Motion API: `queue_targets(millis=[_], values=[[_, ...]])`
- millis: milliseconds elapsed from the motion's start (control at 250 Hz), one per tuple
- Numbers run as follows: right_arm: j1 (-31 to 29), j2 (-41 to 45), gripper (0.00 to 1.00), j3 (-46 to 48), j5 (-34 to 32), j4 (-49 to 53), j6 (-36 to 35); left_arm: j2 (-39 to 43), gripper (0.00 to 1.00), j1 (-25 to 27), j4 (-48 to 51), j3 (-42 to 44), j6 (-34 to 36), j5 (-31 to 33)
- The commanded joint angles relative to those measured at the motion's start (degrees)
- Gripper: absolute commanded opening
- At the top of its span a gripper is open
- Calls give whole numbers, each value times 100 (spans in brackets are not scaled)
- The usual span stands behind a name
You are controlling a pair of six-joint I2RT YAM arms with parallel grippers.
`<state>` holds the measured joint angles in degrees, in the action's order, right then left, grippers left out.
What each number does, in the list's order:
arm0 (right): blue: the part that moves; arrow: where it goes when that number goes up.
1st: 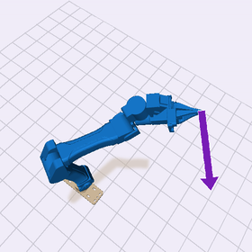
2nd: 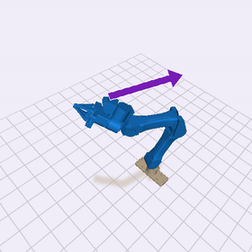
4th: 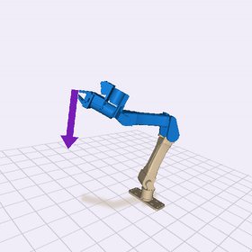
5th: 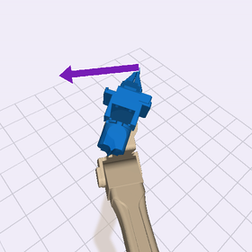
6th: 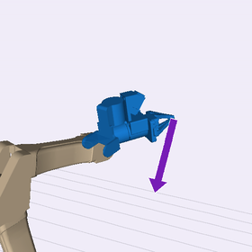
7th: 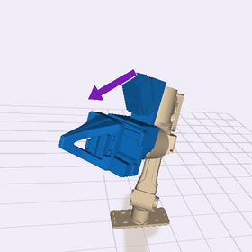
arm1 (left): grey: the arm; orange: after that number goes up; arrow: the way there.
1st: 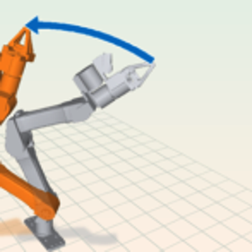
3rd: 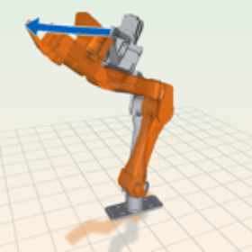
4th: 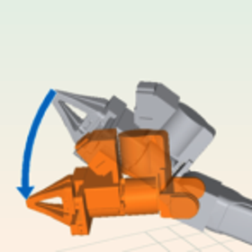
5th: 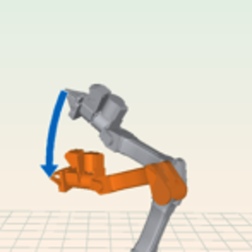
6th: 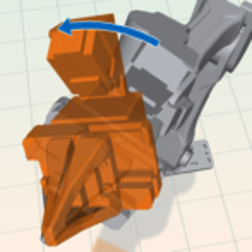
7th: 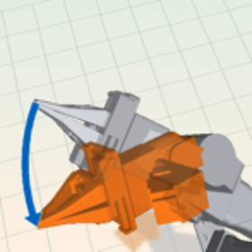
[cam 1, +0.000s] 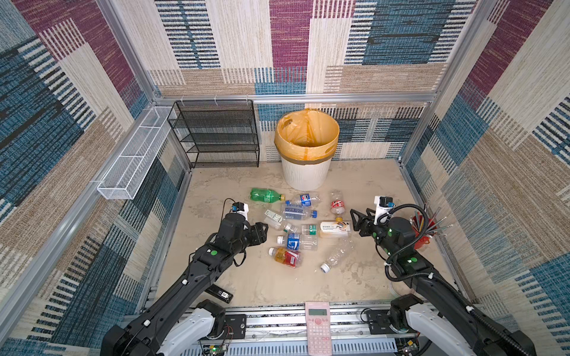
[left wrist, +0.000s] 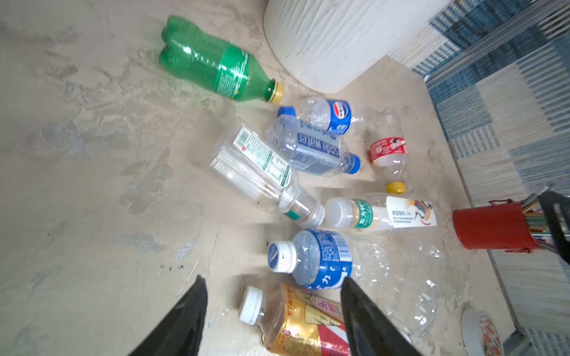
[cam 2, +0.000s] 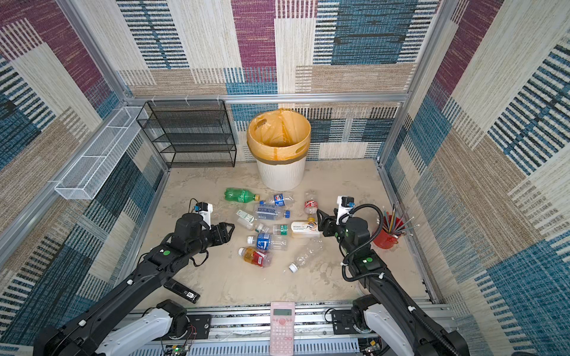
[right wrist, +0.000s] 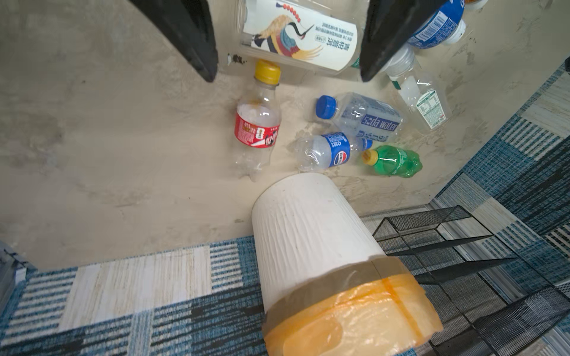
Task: Throw the plastic bottles in the bin
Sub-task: 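Lower the left gripper onto the gold-and-red label bottle and close it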
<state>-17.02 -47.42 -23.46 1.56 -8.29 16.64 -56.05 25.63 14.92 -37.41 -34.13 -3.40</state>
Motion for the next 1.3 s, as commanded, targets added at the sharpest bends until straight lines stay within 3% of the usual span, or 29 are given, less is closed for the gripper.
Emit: queue_targets(millis=[0,324,540,680,832,1084,1296], values=[[-4,51,73,45,-108,472,355,-160,69,1,348,-61,-297,-169],[-4,61,74,232,2,777,717,-715,66,12,836,-311,-689,-535],[-3,65,74,273,-16,813,810,-570,66,477,1189,-124,-1105,-514],[-4,56,74,193,-57,912,861,-353,68,918,1347,100,-2082,-197],[-1,51,75,140,-123,968,812,-222,71,1183,948,397,-3188,-363],[-4,-41,75,55,-120,1018,772,-547,73,1498,1131,208,-5002,-460],[-4,-35,75,123,-185,936,793,-380,76,1928,768,231,-6330,1]])
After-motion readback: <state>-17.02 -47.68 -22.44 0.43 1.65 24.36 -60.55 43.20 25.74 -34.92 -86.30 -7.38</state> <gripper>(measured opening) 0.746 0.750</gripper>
